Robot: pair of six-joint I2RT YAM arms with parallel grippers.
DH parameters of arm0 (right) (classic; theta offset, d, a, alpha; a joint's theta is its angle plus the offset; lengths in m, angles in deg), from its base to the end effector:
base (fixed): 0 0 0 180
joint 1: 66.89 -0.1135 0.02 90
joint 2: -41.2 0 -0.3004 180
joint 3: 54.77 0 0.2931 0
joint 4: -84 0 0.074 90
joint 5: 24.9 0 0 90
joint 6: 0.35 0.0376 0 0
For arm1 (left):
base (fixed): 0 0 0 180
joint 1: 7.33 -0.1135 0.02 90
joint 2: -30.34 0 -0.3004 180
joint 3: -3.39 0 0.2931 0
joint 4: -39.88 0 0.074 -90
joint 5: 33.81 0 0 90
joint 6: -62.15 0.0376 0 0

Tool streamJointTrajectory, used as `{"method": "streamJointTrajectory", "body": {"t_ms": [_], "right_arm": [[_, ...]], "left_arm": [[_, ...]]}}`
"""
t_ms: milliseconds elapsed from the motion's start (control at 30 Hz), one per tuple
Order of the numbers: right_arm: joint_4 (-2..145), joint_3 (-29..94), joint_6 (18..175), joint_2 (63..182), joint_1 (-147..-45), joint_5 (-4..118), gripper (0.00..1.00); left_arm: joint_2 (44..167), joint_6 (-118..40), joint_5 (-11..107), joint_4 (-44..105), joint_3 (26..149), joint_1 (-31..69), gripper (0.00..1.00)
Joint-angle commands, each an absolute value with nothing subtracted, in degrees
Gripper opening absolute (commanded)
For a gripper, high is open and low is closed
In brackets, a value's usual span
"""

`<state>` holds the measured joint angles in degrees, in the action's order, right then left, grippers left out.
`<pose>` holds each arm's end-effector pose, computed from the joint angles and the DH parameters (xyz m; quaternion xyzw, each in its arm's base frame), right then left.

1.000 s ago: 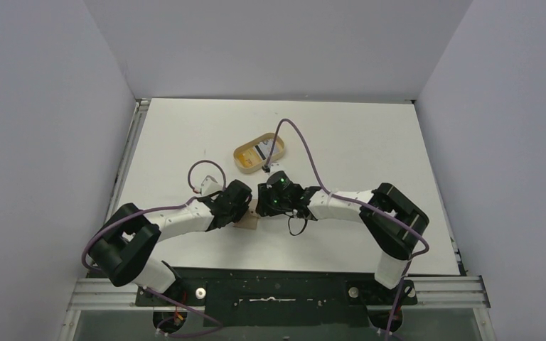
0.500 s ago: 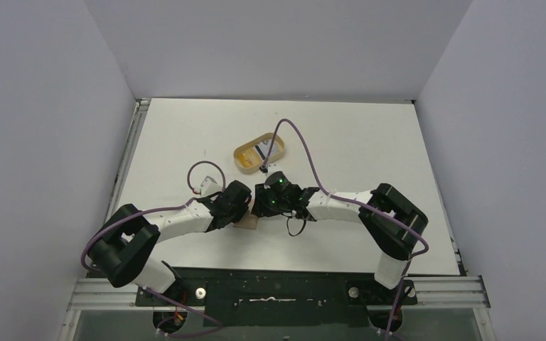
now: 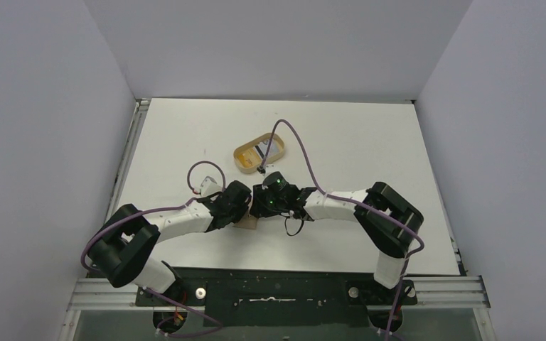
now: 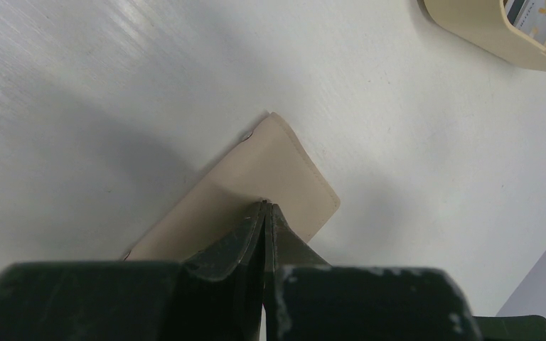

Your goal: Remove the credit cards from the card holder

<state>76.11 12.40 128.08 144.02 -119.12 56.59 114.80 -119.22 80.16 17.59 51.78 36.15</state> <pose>0.2439 0.3239 0.1590 -0.1391 0.9062 0.3277 0.2280 0.2171 -0.1849 0.1477 -0.4337 0.8372 -0.1695 0.2869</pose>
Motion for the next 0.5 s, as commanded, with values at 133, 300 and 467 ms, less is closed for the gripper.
{"method": "streamJointTrajectory", "body": {"t_ms": [133, 300, 467], "right_arm": [[79.96, 13.58, 127.81, 142.97, -119.45, 55.43, 0.29], [81.04, 11.64, 127.32, 141.47, -119.45, 54.47, 0.29], [81.5, 10.13, 127.22, 140.2, -119.45, 54.94, 0.29]], "left_arm": [[115.28, -118.81, 79.31, 11.76, 49.78, 36.96, 0.0], [115.48, -118.86, 79.31, 11.81, 49.69, 36.9, 0.0], [115.3, -118.83, 79.3, 11.73, 49.61, 36.8, 0.0]]}}
